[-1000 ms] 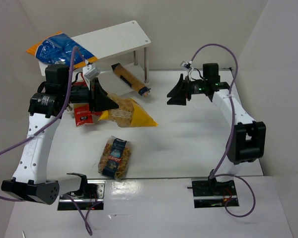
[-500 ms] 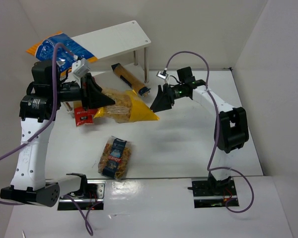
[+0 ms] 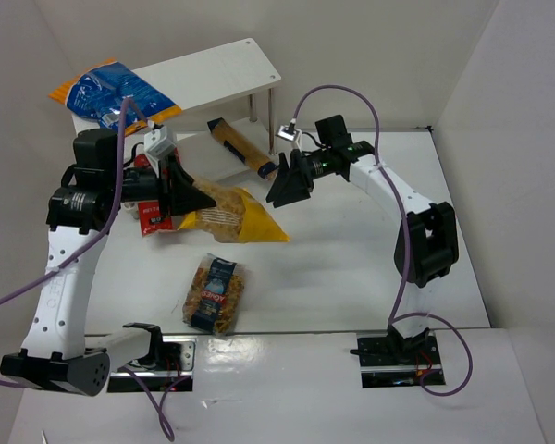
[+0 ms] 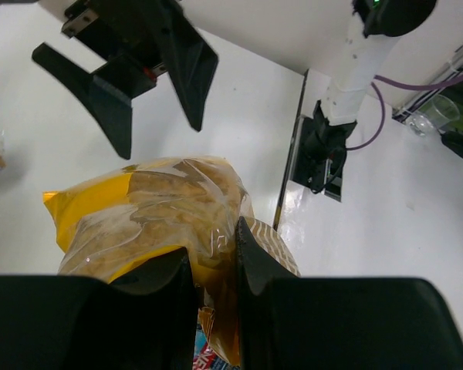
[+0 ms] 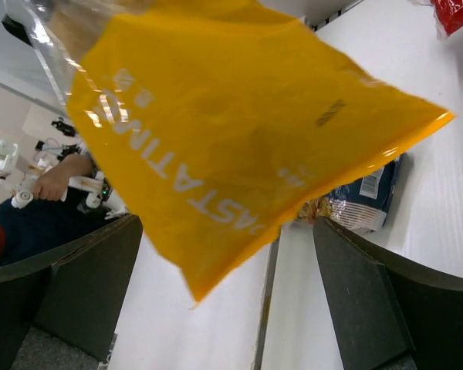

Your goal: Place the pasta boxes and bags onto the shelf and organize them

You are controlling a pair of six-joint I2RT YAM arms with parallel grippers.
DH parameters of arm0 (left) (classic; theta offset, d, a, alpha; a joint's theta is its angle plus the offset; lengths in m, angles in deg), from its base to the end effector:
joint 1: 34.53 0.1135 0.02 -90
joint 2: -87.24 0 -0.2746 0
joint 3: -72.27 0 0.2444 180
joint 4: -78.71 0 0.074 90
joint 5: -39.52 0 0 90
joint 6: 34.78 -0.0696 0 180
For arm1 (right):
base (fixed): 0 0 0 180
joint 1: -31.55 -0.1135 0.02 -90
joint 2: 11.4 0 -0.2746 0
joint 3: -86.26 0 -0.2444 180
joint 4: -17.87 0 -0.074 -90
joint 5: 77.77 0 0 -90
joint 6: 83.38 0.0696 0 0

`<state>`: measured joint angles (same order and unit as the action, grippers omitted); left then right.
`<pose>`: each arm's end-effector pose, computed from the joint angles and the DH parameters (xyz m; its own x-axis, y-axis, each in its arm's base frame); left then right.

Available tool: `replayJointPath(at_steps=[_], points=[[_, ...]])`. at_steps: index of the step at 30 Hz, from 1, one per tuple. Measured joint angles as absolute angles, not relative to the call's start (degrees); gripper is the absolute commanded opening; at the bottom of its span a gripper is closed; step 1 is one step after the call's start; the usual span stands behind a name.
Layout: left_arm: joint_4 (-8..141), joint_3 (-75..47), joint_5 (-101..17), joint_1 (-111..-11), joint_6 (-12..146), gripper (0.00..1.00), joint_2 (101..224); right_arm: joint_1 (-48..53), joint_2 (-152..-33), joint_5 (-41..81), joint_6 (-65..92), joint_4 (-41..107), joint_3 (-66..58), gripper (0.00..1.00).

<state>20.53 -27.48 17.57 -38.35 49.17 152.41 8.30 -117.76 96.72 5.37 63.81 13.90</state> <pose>0.1928 -0.0776 0.4614 -0.3052 0.0599 -0.9504 0.9102 0.3118 -0.2727 0.3393 0.2212 0.3257 -0.6306 -0.2732 -0.7264 -0.7023 -0.1973 0.6840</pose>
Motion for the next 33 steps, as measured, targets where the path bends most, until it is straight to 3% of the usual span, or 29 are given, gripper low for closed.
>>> replayJointPath(at_steps=[10, 33], points=[[23.98, -26.81, 14.35, -38.3, 49.83, 0.0, 152.87, 6.58, -116.3, 96.76, 7.71, 63.57, 13.9, 1.0], [29.65, -39.88, 20.32, -37.67, 58.9, 0.0, 156.65, 5.9, -113.94, 97.53, 9.87, 62.08, 15.91, 1.0]])
